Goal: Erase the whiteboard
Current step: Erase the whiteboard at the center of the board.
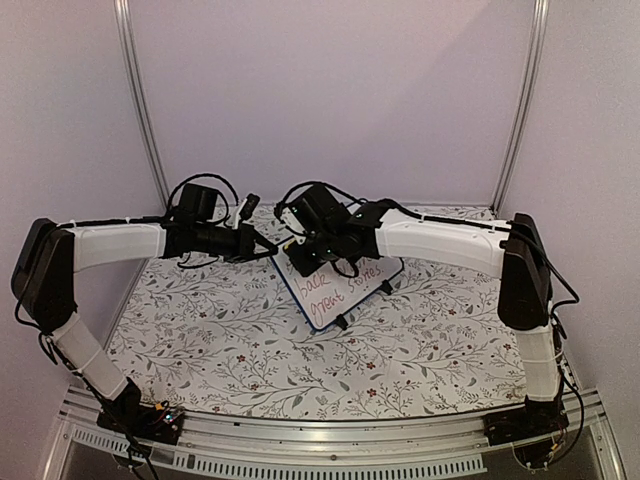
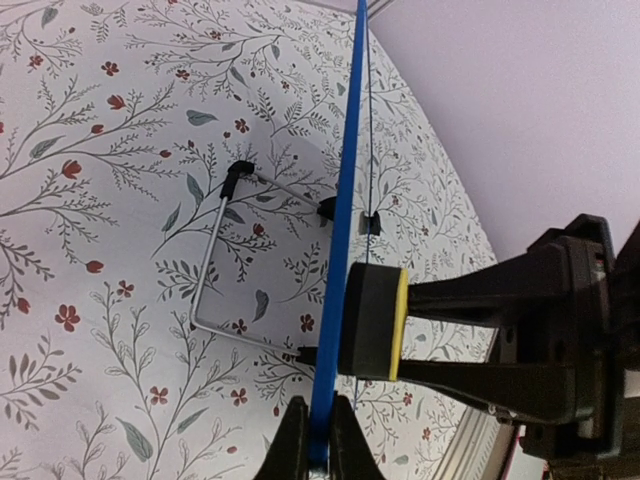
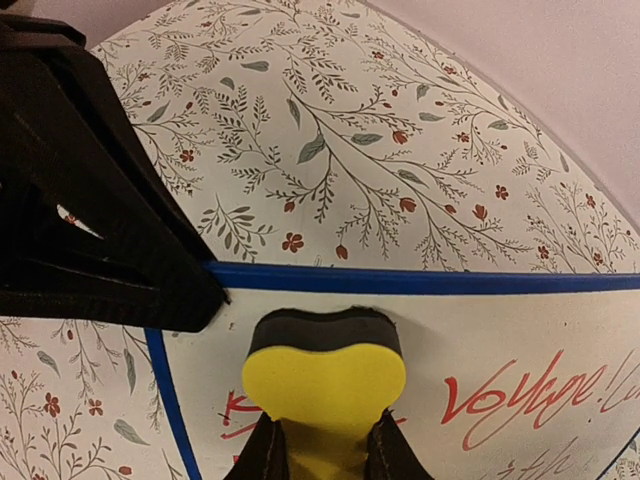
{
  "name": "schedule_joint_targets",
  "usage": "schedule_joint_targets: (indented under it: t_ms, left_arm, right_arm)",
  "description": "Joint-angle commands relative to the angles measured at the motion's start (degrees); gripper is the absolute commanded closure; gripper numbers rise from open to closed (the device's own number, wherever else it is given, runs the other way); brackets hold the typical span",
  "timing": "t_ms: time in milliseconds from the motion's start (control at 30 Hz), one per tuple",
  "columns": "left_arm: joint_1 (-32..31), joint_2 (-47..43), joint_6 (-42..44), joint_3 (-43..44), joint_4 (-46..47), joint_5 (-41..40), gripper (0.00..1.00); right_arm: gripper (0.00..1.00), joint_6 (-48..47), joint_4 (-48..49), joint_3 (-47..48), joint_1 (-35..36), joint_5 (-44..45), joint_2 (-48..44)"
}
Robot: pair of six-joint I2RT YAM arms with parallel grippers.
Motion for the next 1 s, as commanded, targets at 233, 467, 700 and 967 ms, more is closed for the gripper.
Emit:
schedule_joint_targets:
  t_ms: [233, 467, 700, 967]
  left_arm:
    - [-0.03, -1.17, -0.61, 1.14, 0.45, 1.2, 0.96]
    - [0.11, -1.09, -0.56, 1.31, 0.23, 1.2, 0.96]
    - [0.04, -1.08, -0.42, 1.49, 0.01, 1.21, 0.96]
    - [0.07, -0.9, -0.47, 1.49, -0.01, 1.19, 0.96]
  right_arm:
    - [0.8, 2.87, -1.6, -0.88, -2.93, -0.2, 1.44]
    - [0.8, 3.22, -1.58, -0.95, -3.22, -0.71, 1.22]
    - [0.8, 3.38, -1.47, -0.95, -3.21, -2.3, 1.46]
    - [0.8, 2.87, -1.08, -0.95, -3.24, -2.57, 1.31]
